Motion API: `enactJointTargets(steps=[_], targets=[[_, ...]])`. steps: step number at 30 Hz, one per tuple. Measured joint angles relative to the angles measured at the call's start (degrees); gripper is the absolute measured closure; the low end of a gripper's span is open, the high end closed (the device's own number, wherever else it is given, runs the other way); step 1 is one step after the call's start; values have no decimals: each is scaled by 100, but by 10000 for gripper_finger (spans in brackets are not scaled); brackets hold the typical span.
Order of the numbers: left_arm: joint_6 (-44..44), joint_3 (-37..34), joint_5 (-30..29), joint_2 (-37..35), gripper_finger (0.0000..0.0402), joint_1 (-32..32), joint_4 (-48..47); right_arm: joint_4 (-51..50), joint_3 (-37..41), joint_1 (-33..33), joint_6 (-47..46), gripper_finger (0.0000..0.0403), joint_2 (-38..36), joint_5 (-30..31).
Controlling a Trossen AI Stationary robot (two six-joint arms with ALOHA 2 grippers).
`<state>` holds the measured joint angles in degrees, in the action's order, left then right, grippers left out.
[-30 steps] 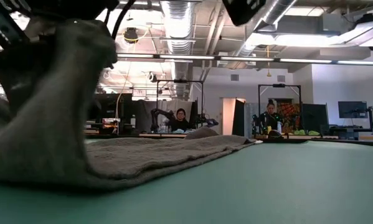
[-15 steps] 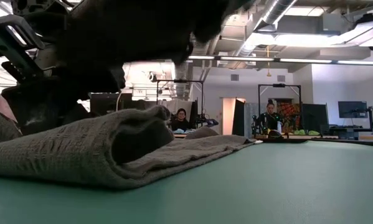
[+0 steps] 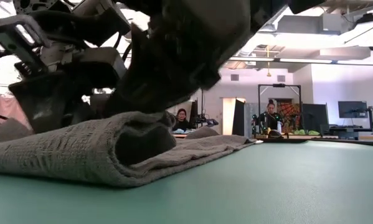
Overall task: Roll towel into tight, uniform cylinder
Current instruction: Roll the gray towel
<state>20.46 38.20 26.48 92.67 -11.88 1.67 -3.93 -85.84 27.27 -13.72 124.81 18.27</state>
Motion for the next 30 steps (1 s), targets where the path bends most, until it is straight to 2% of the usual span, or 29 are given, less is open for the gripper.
enactJointTargets(steps=[6, 12, 14, 19, 25, 30], targets=[[14, 0, -9, -434, 348, 95, -198, -195, 7, -6, -300, 305, 201, 44], [-279, 0, -181, -1111, 347, 3, -1039, -316, -4, -7, -471, 305, 245, 33], [-478, -2, -591, -1353, 347, -277, -1219, -377, -4, -6, -471, 305, 245, 37], [-789, 0, -2064, -1531, 346, -1145, -1392, -392, -4, -4, -471, 305, 245, 20], [-746, -4, -2499, -1397, 346, -1789, -1499, -433, 7, -4, -476, 305, 193, 1], [-622, -4, -3728, -1768, 355, -2419, -1651, -428, 8, -4, -491, 305, 193, 2]])
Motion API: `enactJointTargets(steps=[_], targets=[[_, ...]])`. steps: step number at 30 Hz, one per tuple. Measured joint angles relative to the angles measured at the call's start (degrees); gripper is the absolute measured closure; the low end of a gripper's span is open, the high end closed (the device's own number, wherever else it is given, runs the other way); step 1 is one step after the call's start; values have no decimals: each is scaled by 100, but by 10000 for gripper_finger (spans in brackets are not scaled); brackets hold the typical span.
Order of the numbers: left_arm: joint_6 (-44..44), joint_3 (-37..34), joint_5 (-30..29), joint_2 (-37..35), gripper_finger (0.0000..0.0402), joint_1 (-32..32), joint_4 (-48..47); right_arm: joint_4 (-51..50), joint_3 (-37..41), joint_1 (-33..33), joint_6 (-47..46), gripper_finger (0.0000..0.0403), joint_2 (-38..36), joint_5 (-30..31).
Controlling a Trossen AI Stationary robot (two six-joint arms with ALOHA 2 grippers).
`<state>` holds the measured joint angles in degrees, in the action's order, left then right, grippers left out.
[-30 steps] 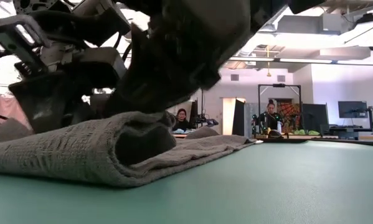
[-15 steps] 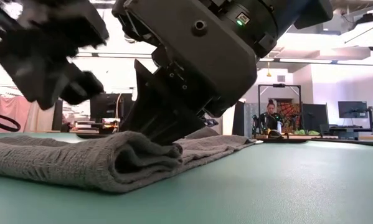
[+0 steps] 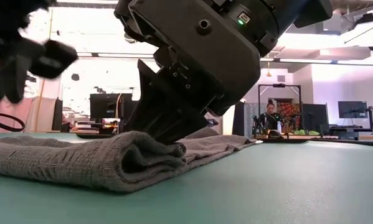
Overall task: Roll towel into tight, uniform cylinder
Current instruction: Roll the gray towel
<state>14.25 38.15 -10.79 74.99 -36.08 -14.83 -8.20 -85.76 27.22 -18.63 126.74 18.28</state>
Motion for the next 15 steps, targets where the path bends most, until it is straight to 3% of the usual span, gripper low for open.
enactJointTargets(steps=[5, 9, 15], targets=[[129, 2, -931, -203, 365, -508, -336, -142, 15, -11, 110, 305, -142, -5], [-141, 0, -943, 12, 355, -640, -394, -277, 17, -33, 209, 305, -391, 113], [-87, 0, -736, 616, 306, -588, -307, -384, 13, -27, 359, 305, -738, 160]])
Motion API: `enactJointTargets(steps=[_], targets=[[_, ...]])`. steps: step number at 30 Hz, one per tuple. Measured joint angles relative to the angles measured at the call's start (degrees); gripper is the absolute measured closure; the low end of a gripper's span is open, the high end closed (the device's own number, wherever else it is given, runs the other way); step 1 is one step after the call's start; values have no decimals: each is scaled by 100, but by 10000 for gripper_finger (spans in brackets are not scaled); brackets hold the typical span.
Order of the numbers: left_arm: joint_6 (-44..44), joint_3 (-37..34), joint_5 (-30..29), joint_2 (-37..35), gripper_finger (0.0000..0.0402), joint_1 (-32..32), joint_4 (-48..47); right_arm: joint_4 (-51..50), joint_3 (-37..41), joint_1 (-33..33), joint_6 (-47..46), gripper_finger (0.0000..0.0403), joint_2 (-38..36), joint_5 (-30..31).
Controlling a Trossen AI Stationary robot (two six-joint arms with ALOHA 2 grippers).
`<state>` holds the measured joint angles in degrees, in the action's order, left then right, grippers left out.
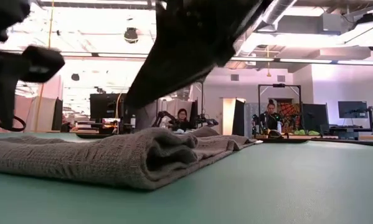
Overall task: Roll towel into tight, uniform cylinder
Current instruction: Roll the gray towel
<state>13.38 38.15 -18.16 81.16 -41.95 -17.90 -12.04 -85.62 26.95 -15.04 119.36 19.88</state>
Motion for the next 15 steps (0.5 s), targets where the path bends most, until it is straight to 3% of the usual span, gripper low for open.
enactJointTargets(steps=[9, 15], targets=[[-112, 15, 206, 740, 227, 0, 500, 168, -4, 434, 436, 299, -134, -24], [-96, 11, 230, 805, 212, 9, 480, 171, -9, 643, 915, 250, -21, -38]])
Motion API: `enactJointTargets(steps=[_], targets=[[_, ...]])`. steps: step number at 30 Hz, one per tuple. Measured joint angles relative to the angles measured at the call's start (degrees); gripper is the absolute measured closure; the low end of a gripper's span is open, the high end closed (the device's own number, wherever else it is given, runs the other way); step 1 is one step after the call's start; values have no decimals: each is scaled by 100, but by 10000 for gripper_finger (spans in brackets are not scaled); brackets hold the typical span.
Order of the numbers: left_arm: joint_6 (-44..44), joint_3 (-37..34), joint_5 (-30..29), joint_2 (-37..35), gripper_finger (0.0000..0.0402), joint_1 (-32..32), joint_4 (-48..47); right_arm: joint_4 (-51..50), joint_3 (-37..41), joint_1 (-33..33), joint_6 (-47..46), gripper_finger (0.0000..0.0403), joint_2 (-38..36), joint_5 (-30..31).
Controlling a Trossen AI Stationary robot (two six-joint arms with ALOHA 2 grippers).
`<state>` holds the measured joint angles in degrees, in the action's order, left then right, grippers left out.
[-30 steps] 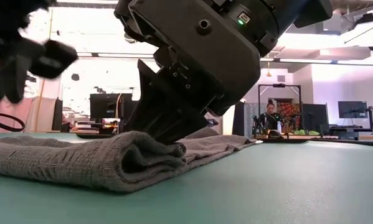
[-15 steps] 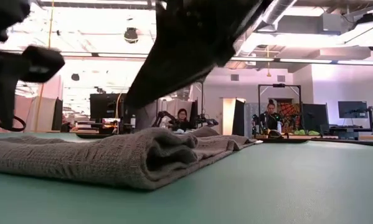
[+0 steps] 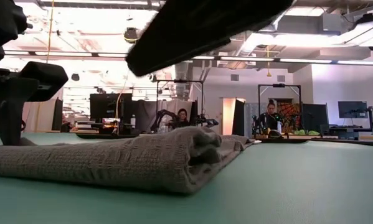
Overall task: Roll towel into tight, uniform cylinder
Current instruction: Roll the gray towel
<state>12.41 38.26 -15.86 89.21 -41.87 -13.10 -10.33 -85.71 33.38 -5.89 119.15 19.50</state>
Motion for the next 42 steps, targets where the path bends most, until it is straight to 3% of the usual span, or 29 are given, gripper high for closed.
enactJointTargets(steps=[5, 9, 15, 24, 34, 42], targets=[[661, 0, 98, -1, 212, 114, -93, -235, -4, 110, 165, 187, 22, 9], [773, 2, 491, -9, 212, 274, -113, -717, 4, 108, 123, 161, 29, 4], [563, 0, 551, -9, 212, 282, -87, -715, 28, 130, -149, 162, 27, -8], [555, -2, 527, -4, 212, 282, -85, 787, 847, 212, -119, 168, 20, -221], [577, -7, 552, -2, 210, 282, -72, 1764, 1653, -49, -566, 168, 9, -552], [-72, 359, 704, -516, 196, 265, -533, 1755, 1694, -183, -719, 169, 9, -511]])
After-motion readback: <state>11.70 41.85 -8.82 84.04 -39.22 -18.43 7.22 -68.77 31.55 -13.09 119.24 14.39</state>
